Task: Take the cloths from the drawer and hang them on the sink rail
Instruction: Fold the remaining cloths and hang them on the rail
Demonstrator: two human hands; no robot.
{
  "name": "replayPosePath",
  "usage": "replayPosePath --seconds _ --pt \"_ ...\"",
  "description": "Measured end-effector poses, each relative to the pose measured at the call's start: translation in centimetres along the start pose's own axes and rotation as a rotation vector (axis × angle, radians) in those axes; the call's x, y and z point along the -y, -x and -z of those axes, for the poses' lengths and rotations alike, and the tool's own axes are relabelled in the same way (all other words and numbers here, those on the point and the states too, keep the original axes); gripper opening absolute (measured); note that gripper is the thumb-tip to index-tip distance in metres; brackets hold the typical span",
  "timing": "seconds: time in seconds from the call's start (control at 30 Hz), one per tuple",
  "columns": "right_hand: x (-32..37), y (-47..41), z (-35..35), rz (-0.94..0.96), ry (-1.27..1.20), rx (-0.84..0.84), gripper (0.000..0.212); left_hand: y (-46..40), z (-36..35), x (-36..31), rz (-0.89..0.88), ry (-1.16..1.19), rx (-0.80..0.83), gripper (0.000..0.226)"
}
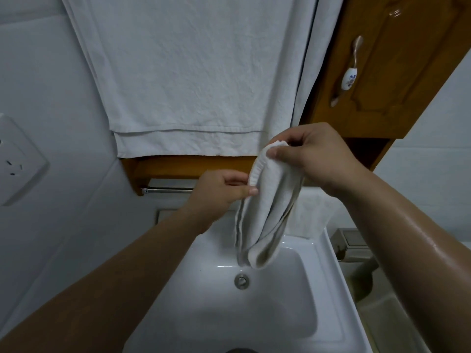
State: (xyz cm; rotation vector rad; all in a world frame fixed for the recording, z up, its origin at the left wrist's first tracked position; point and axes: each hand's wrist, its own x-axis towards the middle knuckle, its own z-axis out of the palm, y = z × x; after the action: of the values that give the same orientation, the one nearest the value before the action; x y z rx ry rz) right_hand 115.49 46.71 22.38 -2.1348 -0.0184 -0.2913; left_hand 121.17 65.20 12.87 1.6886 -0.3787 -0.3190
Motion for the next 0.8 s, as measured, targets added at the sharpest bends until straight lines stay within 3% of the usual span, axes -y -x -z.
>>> replayPosePath --seconds 0.1,0.3,0.5,0.8 --pt "0.2 -0.1 -0.1 0.014 -0.015 0.033 0.006 0.5 -1.1 -0.1 -0.028 -0.056 0.094 0.031" --pt "0.4 -0.1 0.4 0.032 -0.054 0.067 0.006 0.1 -0.5 1.4 0.062 -0.096 -0.019 0.013" --pt "0.8 -0.1 0.8 0.051 -0.070 0.064 0.007 0.6 -1.5 3.6 0.039 -0.304 0.072 0.023" --pt "1.1 -0.3 2.6 0.062 -0.081 0.018 0.008 0.3 0.0 6.7 0.138 -0.434 0.002 0.027"
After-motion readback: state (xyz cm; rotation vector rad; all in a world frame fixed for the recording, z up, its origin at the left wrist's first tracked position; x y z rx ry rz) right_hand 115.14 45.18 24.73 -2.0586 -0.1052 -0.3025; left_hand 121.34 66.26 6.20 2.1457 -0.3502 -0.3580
